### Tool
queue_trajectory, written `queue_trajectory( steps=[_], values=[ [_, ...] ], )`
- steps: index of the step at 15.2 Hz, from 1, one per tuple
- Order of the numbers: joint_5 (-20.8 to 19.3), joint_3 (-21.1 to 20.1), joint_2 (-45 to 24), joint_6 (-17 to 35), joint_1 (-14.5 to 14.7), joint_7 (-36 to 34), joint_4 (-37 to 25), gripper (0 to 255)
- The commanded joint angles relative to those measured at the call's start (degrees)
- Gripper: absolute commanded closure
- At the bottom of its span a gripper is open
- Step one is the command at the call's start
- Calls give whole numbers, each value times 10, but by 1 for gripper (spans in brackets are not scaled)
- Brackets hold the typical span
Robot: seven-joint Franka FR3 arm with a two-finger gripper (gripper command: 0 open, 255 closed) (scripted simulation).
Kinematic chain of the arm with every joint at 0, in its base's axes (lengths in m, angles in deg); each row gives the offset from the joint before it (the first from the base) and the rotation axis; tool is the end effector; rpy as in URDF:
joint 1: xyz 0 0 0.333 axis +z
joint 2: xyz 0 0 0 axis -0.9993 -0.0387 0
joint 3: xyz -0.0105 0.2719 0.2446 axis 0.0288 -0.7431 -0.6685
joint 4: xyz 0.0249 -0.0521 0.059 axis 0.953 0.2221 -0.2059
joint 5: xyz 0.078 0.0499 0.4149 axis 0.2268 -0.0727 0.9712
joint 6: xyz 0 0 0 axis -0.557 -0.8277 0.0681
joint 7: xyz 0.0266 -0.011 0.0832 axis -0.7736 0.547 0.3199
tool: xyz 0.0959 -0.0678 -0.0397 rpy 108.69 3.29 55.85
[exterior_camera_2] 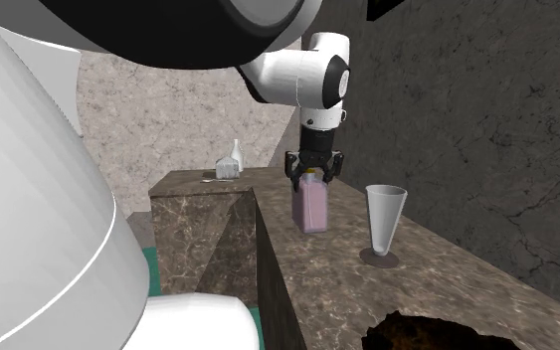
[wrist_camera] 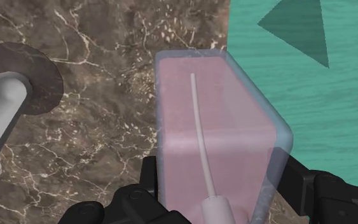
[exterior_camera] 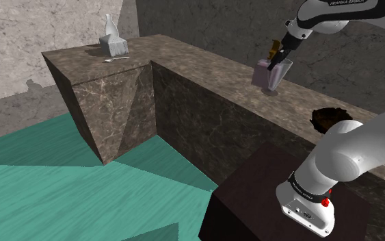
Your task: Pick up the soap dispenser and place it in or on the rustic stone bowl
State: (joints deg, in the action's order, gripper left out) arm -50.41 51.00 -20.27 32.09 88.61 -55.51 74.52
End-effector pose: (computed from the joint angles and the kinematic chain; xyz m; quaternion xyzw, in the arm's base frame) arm 0.3632 -0.3006 0.5584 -0.9913 -0.0342 -0.1268 0.0092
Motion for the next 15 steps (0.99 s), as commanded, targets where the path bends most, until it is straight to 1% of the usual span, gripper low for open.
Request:
queue_trajectory(
  steps=[1, 7, 15],
  values=[
    [1, -4, 2, -15, 1, -2, -14, 255],
    [4, -11, 2, -57, 3, -6, -55, 255],
    [-53, 8, 119, -107, -66, 47, 6, 255]
  ],
)
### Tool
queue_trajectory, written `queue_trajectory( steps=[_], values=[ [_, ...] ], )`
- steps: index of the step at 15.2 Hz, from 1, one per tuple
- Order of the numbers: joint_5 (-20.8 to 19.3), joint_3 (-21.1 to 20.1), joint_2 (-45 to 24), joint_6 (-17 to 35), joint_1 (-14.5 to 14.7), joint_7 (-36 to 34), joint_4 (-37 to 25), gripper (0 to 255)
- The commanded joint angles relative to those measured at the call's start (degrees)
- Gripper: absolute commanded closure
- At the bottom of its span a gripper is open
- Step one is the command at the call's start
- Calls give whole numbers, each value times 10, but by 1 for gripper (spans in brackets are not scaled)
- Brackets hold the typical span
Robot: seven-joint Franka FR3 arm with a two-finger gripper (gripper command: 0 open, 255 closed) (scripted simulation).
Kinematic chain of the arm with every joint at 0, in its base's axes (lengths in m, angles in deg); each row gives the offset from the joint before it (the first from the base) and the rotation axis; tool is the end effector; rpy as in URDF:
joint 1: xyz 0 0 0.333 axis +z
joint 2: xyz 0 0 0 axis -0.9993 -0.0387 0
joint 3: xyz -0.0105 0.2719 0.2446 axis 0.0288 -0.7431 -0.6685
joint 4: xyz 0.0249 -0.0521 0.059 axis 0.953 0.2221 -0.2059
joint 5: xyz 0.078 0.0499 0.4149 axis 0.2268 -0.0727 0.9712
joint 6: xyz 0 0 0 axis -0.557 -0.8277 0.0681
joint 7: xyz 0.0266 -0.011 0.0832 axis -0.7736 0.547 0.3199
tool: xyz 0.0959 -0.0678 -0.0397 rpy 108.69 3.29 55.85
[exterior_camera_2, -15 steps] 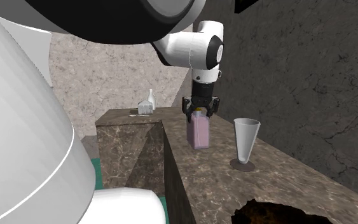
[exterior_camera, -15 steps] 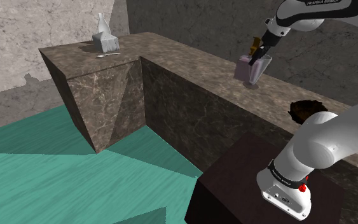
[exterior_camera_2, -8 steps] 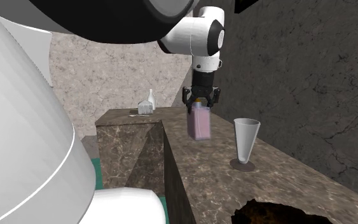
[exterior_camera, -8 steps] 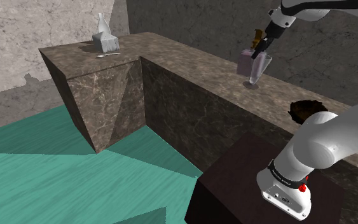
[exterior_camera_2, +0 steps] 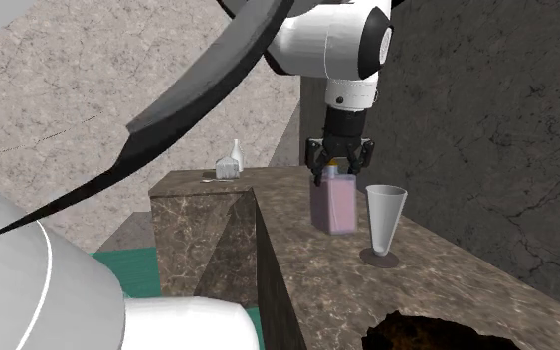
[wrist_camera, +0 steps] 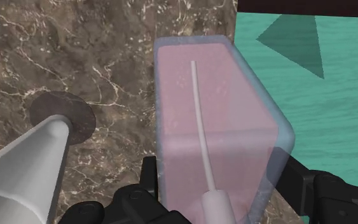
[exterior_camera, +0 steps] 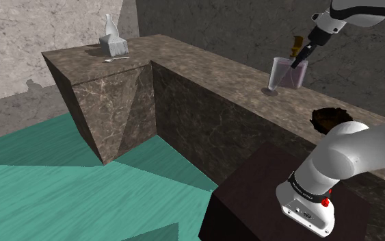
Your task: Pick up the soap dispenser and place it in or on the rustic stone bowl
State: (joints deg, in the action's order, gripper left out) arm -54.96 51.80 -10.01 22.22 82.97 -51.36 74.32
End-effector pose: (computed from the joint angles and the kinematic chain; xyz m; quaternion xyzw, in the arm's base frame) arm 0.2672 -0.3301 0.5965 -0.9913 -0.0339 -0.1267 0.0097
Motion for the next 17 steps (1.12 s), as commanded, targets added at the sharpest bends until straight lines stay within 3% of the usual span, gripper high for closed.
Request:
queue_trajectory(
  steps=[1, 9, 17],
  values=[
    [-14, 4, 29, -15, -18, 14, 12, 255],
    [-65, 44, 112, -80, -83, 92, 24, 255],
    [-114, 101, 160, -143, -132, 185, -7, 255]
  ],
)
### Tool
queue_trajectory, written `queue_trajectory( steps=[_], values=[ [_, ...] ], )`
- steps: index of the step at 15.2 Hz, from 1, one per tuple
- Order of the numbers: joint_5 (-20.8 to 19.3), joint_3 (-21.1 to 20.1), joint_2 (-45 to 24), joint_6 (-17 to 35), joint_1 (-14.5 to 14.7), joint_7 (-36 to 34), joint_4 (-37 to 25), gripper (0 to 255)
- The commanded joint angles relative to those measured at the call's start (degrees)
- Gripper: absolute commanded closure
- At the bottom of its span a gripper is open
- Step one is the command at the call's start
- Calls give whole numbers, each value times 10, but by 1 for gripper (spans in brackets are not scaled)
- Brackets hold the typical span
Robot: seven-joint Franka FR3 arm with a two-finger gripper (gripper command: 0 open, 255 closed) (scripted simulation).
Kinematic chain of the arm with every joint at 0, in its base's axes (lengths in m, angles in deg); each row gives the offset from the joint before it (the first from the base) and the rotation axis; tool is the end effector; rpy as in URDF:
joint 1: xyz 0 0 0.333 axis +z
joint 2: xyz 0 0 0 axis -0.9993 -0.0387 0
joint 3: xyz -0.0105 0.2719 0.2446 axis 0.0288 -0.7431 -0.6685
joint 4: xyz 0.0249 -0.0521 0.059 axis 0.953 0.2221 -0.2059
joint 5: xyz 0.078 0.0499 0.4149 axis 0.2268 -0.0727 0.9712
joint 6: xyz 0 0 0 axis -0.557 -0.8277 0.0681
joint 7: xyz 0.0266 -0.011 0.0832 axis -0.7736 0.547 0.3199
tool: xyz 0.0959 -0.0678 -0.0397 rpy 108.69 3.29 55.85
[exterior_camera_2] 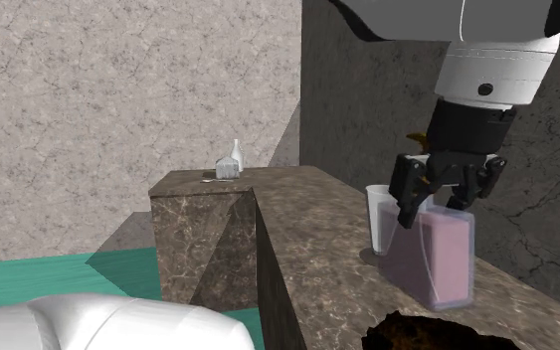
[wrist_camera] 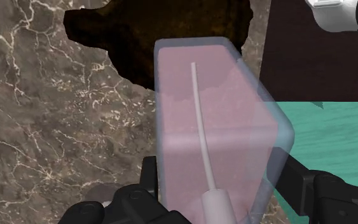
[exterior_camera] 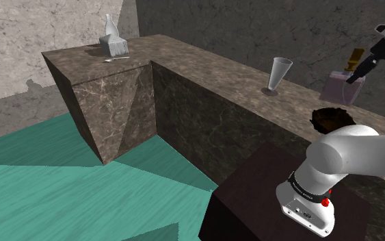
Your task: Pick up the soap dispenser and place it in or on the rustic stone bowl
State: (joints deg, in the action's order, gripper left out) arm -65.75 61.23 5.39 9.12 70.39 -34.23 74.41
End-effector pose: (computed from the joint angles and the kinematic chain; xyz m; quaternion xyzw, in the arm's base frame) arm 0.0401 -0.3938 0.5885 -0.9913 -0.0338 -0.1269 0.0091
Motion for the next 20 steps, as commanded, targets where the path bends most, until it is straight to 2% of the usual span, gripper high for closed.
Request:
queue_trajectory(
  steps=[1, 5, 17, 20],
  values=[
    [-12, 15, 9, -19, -11, 26, -15, 255],
    [-37, 50, 19, -48, -24, 78, -49, 255],
    [-77, 94, 42, 26, -41, 80, 41, 255],
    [-77, 94, 42, 26, -41, 80, 41, 255]
  ],
)
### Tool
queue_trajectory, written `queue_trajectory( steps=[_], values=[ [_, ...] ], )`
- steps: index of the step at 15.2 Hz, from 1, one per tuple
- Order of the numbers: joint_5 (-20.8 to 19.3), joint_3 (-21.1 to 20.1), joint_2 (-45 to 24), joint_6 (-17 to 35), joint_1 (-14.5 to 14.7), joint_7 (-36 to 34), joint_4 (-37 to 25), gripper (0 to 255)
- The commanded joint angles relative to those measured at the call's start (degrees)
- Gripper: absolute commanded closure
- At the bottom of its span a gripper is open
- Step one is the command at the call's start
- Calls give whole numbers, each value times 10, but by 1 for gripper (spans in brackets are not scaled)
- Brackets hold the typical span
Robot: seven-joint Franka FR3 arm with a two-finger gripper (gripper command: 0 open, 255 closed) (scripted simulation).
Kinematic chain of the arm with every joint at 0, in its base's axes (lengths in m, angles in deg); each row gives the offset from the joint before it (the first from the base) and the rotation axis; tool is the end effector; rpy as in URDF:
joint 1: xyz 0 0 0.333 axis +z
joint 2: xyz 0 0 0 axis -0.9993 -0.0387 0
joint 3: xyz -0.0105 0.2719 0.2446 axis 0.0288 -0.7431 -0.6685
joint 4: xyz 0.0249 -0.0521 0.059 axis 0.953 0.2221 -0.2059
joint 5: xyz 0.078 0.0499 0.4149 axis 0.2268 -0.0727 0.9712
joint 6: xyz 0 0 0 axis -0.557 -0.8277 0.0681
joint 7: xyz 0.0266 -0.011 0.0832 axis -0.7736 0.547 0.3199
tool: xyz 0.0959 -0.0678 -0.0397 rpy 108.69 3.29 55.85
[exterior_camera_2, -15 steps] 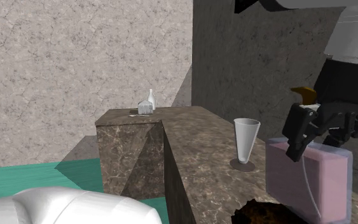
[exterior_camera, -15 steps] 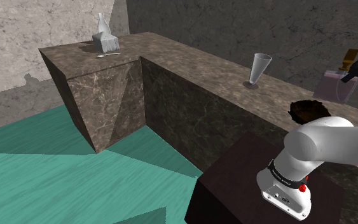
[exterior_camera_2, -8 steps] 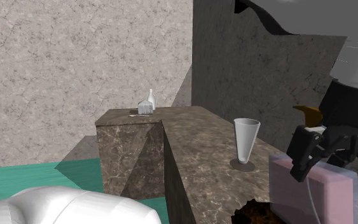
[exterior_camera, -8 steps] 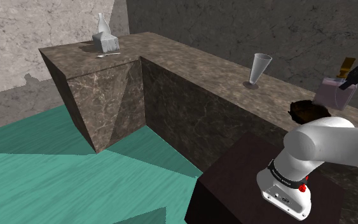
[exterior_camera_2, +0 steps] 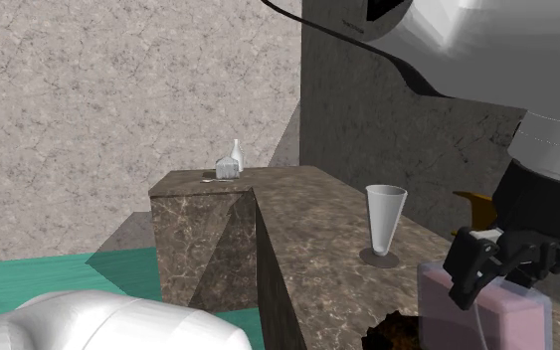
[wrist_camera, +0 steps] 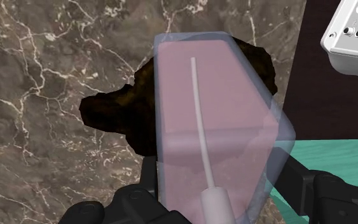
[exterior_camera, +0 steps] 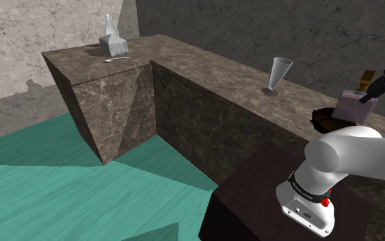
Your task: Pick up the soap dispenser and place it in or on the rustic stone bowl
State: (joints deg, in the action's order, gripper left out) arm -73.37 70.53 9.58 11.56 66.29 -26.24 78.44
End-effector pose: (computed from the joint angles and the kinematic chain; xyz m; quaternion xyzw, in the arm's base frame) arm -0.0433 -0.4158 0.5194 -0.9913 -0.0344 -0.1268 0.0095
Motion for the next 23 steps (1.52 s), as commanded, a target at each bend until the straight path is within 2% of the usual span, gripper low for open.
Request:
queue_trajectory(
  steps=[1, 5, 6, 11, 15, 23],
  values=[
    [-1, 1, 0, 1, 0, 0, 1, 255],
    [-1, 1, 0, 1, 0, 0, 1, 255],
    [-1, 1, 0, 1, 0, 0, 1, 0],
    [-1, 1, 0, 1, 0, 0, 1, 0],
    [24, -27, -11, -62, 7, 11, -71, 0],
    [25, -27, -11, -62, 7, 11, -71, 0]
  ],
)
